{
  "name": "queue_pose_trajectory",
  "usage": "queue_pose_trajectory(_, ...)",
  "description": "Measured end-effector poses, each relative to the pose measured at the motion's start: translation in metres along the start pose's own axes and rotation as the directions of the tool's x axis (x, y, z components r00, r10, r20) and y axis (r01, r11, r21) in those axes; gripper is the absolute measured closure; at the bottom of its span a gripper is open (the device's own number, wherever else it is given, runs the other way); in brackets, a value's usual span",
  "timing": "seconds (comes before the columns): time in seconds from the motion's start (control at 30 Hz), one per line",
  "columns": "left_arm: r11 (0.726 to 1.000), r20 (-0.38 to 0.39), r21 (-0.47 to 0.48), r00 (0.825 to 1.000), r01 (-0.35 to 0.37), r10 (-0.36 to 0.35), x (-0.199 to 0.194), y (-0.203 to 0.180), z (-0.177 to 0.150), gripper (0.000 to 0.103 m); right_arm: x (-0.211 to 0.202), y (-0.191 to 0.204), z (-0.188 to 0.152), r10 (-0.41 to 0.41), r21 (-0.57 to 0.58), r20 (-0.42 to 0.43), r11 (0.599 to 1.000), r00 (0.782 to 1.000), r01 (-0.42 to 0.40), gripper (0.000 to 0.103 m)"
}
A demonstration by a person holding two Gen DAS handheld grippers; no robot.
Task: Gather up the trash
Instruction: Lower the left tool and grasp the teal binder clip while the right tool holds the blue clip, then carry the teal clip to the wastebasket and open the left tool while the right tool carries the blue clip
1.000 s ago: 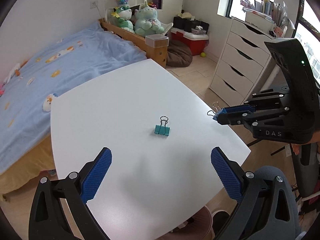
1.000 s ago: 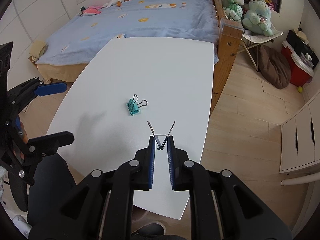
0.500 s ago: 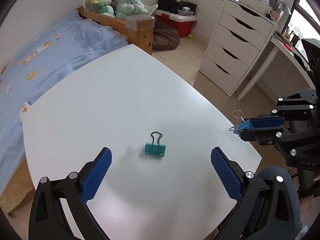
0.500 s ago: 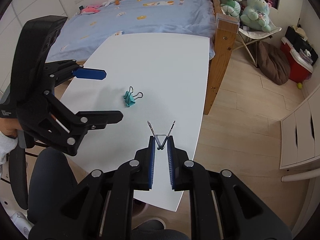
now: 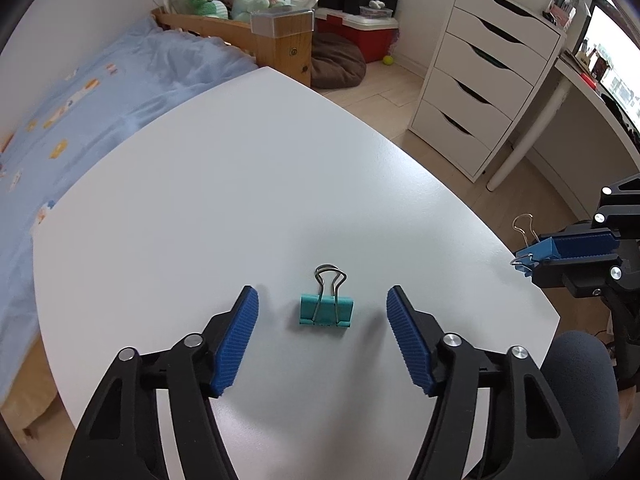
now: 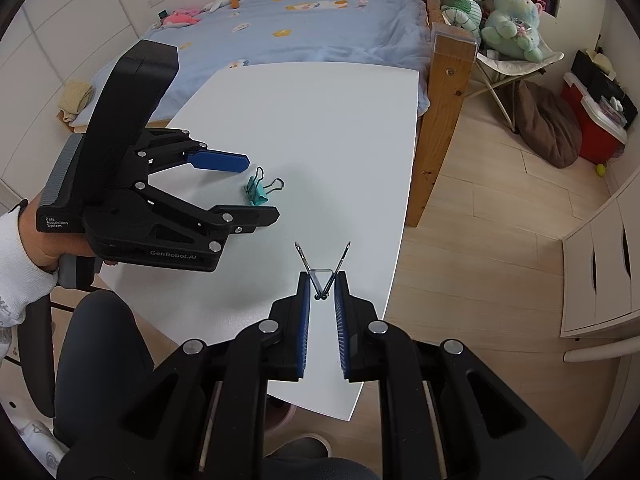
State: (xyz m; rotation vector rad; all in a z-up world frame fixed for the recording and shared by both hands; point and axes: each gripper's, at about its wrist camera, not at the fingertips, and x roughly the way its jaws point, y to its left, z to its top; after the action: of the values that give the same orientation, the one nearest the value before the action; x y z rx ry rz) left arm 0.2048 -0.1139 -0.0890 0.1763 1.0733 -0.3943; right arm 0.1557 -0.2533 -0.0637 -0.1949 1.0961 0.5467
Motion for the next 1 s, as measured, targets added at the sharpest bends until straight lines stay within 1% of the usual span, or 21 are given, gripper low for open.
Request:
queue_pose_trajectory(0.03, 1.000, 0.002, -0.002, 1.000, -0.012, 0.012, 0.000, 0.000, 0.001, 0.054, 0.000, 0.000, 0.000, 0.000, 0.000, -0.001, 1.000, 1.000, 0.000, 0.091)
queue_pose_trajectory(0.07, 1.000, 0.001, -0.001, 1.000, -0.017, 0.017, -0.001, 0.000, 0.001, 0.058, 0.001, 0.000, 0.000, 0.001, -0.001, -0.001, 1.000, 1.000, -0.001, 0.091)
queue_pose_trajectory(0.1, 1.000, -0.003, 0.006, 1.000, -0.020, 0.020, -0.001, 0.000, 0.002, 0.070, 0.001, 0.001, 0.000, 0.001, -0.002, -0.001, 1.000, 1.000, -0.001, 0.091)
queue_pose_trajectory(0.13, 1.000, -0.008, 0.011, 1.000, -0.024, 0.024, -0.001, 0.000, 0.002, 0.079, 0.001, 0.001, 0.000, 0.001, -0.004, 0.000, 1.000, 1.000, -0.001, 0.091)
queue_pose_trajectory(0.33, 1.000, -0.021, 0.013, 0.999, -0.027, 0.027, -0.003, -0.001, 0.000, 0.079, 0.001, 0.006, 0.001, 0.006, -0.013, 0.004, 1.000, 1.000, -0.006, 0.091)
queue_pose_trajectory(0.47, 1.000, -0.009, 0.005, 0.999, -0.031, 0.031, -0.013, -0.001, -0.004, 0.079, -0.002, 0.010, 0.002, 0.007, -0.026, 0.009, 1.000, 1.000, -0.007, 0.091)
queue_pose_trajectory(0.73, 0.999, 0.026, -0.029, 0.999, -0.041, 0.041, -0.044, -0.001, -0.027, 0.079, -0.014, 0.027, 0.002, 0.004, -0.051, 0.033, 0.999, 0.999, -0.002, 0.091)
queue_pose_trajectory(1.0, 0.998, 0.077, -0.028, 0.995, -0.065, 0.067, -0.089, -0.011, -0.054, 0.079, -0.034, 0.056, -0.004, 0.010, -0.101, 0.072, 0.995, 0.997, -0.003, 0.091)
